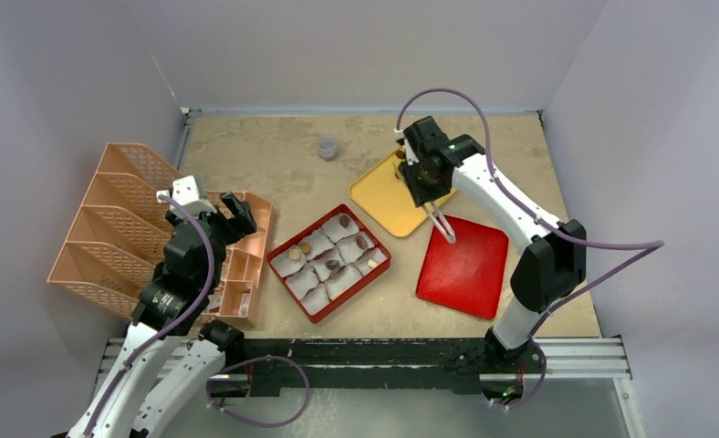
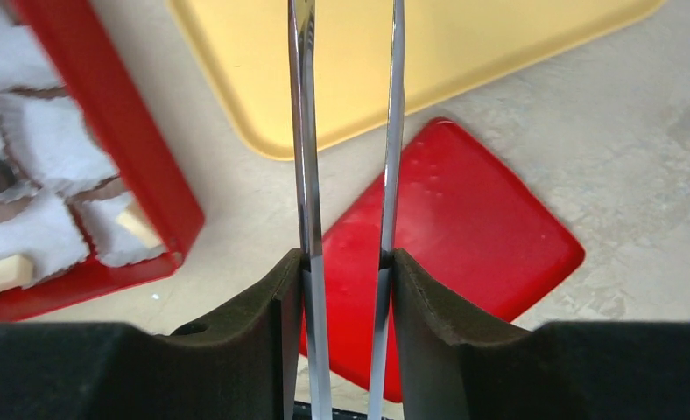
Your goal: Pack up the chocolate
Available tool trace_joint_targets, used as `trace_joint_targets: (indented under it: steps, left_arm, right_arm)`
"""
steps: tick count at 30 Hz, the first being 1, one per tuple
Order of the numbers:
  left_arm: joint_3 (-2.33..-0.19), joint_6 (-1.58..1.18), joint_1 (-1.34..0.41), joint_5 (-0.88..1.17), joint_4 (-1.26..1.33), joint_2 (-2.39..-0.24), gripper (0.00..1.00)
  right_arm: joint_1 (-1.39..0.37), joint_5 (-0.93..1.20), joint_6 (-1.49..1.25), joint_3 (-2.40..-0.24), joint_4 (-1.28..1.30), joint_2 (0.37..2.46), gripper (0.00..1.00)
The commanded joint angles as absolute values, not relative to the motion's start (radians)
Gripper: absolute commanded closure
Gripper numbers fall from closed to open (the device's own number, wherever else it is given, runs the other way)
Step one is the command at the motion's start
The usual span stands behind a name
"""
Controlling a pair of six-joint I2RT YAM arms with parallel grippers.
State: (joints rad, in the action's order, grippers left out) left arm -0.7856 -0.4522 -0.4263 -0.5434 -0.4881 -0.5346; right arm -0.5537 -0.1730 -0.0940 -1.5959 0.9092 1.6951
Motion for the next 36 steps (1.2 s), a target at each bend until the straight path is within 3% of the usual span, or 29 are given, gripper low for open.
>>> trace_joint_targets:
  steps: [1,10,36]
  left_arm:
    - [-0.794,-0.453,-0.422,-0.528,-0.457,-0.536,0.24]
    - [-0.795,-0.453,-0.422,-0.526,-0.459,-0.536,0.24]
    - [-0.795,-0.449,-0.422,-0.527,-0.455,-0.558,0.24]
  right_arm:
    - [-0.468,-0.126,-0.039,-1.585,0.875,1.689,0.59]
    - [-0.379,-0.067,-0.022,-1.585,0.834,1.780,0.59]
    - [-0.339,0.009,0.027,-1.591,0.769,1.917,0.54]
